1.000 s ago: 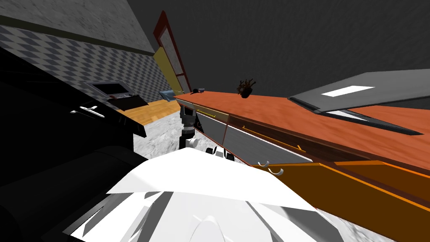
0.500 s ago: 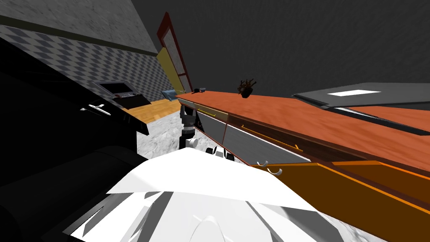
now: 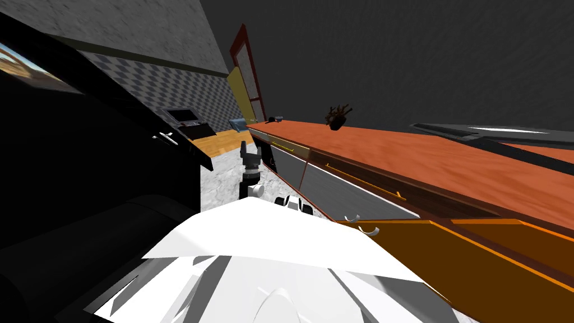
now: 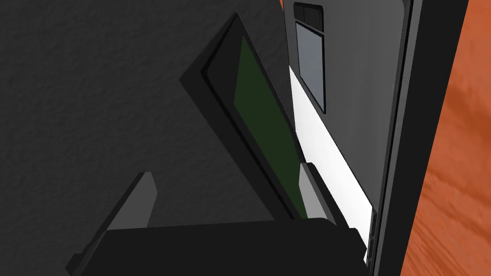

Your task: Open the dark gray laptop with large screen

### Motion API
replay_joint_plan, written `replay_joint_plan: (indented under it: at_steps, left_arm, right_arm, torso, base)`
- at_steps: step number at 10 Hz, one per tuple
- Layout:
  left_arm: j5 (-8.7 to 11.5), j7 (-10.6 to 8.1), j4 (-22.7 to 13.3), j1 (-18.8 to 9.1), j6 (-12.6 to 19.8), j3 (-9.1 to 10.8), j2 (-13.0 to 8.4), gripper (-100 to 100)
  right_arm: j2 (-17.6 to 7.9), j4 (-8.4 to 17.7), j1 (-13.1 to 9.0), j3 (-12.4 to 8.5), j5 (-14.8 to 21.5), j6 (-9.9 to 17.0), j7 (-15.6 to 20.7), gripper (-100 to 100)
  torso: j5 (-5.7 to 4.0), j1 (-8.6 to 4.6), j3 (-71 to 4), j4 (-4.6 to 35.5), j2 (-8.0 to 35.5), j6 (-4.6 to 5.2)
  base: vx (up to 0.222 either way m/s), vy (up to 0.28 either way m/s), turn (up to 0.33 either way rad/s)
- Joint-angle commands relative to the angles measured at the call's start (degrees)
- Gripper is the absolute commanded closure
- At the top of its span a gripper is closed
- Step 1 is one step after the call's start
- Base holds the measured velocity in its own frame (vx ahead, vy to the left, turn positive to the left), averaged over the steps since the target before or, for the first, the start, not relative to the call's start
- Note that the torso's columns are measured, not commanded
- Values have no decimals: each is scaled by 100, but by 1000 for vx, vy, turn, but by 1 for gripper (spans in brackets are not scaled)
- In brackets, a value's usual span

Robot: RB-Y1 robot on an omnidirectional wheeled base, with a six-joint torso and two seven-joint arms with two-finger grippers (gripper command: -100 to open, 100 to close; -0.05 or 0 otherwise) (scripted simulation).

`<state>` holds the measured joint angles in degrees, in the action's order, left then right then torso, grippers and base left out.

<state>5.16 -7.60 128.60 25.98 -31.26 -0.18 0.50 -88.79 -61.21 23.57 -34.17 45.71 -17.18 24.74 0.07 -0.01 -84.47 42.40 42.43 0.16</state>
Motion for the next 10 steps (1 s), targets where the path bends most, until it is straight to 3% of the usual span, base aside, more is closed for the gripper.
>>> replay_joint_plan:
  at_steps: [1,5,6,8,9,10]
  left_arm:
    - [0,0,0,-1,0,0,0,0]
    - [0,0,0,0,0,0,0,0]
    - [0,0,0,-1,0,0,0,0]
    - [0,0,0,0,0,0,0,0]
    - [0,0,0,0,0,0,0,0]
    - [0,0,0,2,0,1,0,0]
  right_arm:
    - [-322,423,18,141,-24,82,-229,-100]
    - [-706,915,192,247,-30,261,-582,-100]
    - [-706,922,192,247,-30,261,-582,-100]
    - [-962,1240,308,318,-34,380,-817,-100]
    - [-885,1108,398,213,-9,345,-774,-100]
    - [-896,1115,418,202,-5,357,-808,0]
  torso:
    - [3,7,-8,-5,-9,-15]
    - [6,16,-10,-3,-18,-18]
    - [9,18,-8,-4,-8,-27]
    - [6,16,-6,-4,-7,-13]
    - [8,15,-4,-4,-1,-22]
    - [3,11,-12,-7,-21,-5]
  base:
    - [-144,-32,295]
    - [-141,-21,220]
    - [-122,-16,146]
    - [-130,-3,227]
    - [-71,-10,75]
    - [-11,0,-6]
